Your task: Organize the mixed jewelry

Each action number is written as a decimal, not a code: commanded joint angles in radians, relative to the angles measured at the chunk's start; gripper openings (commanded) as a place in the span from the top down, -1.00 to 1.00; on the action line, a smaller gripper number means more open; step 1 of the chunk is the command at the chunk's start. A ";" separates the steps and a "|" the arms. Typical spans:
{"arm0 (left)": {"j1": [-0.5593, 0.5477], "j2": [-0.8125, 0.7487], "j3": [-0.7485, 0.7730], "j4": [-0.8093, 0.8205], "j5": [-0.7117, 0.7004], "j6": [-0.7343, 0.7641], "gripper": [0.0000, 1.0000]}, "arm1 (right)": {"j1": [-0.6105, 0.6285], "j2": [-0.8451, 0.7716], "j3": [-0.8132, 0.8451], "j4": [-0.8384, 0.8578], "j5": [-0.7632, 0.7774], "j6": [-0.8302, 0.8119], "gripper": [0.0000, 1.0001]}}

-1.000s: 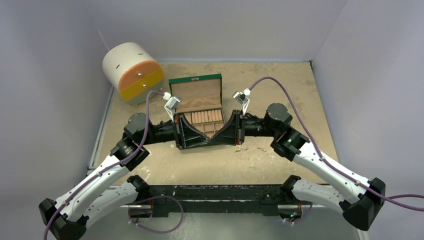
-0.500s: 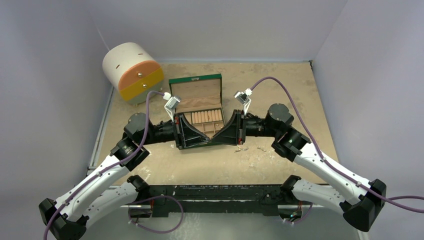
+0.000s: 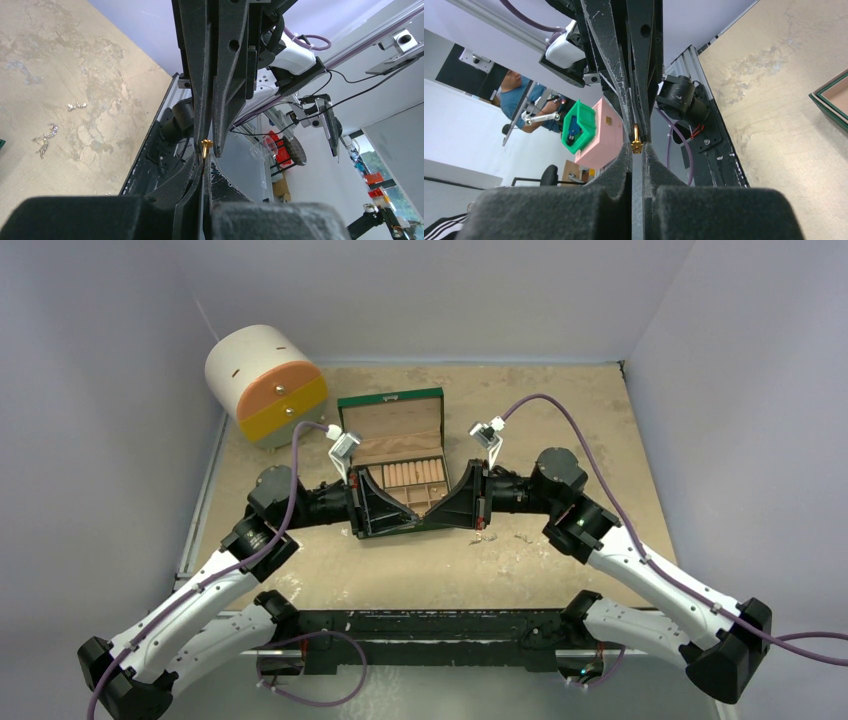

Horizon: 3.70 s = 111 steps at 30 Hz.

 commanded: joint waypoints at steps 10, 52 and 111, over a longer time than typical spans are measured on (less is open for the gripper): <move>-0.001 -0.043 0.091 -0.198 -0.171 0.098 0.17 | -0.001 -0.007 0.086 -0.176 0.116 -0.117 1.00; -0.002 -0.197 0.097 -0.660 -0.971 0.441 -0.33 | 0.073 0.837 0.651 -0.641 0.994 -0.274 1.00; -0.001 -0.184 0.079 -0.657 -0.991 0.443 -0.36 | 0.079 0.981 0.713 -0.689 1.029 -0.155 0.58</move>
